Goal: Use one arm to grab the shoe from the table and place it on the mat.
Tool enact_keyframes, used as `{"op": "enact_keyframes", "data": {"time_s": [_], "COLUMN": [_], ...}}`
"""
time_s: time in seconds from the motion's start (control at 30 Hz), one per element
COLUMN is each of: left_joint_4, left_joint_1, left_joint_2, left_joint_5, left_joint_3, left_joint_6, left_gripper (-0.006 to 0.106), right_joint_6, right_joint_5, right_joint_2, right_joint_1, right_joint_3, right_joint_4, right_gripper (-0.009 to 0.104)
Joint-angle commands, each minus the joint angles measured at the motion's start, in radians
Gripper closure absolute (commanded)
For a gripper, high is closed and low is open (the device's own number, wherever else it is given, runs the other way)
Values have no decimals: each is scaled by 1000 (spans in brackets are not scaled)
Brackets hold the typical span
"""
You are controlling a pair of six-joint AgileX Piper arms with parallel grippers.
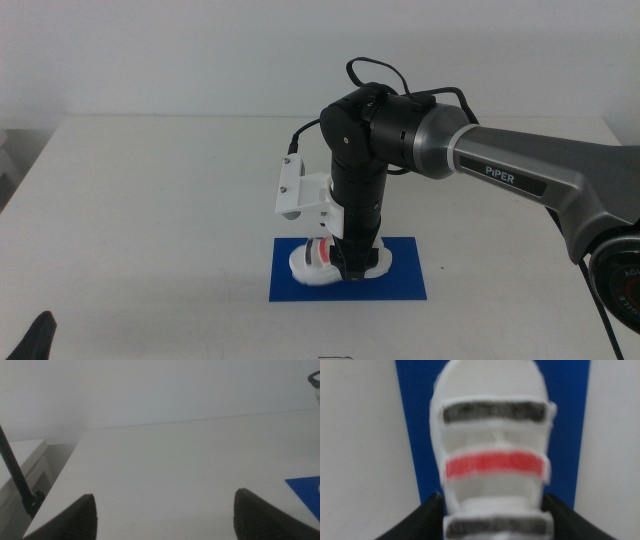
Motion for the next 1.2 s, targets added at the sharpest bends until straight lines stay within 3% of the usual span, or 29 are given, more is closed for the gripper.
{"op": "enact_keyframes", "data": {"time_s": [0.0, 0.23, 0.43, 0.57, 0.8, 1.03, 1.17], "left_joint_4": [-9, -9, -9, -9, -9, -9, -9], "left_joint_1": [-4, -4, -4, -4, -4, -4, -4], "left_joint_2": [-19, -19, -19, -19, -19, -19, -19], "left_joint_5": [-83, -83, -83, -83, -83, -83, -83], "left_joint_3": [-3, -3, -3, -3, -3, -3, -3], "left_joint_6": [-15, -15, -15, -15, -15, -15, -15], "left_gripper": [7, 7, 7, 7, 7, 7, 7], "right_joint_6": [-2, -2, 46, 97, 393, 649, 764], "right_joint_5": [-4, -7, 55, 100, 133, 96, -96], "right_joint_2": [-62, -62, -105, -195, -424, -699, -929], "right_joint_1": [0, 0, 1, 1, 0, -140, -245], "right_joint_3": [-29, -29, -40, -41, -40, 174, 418], "right_joint_4": [-7, -6, -21, -80, -174, -160, -147], "right_gripper": [43, 26, 25, 25, 25, 25, 25]}}
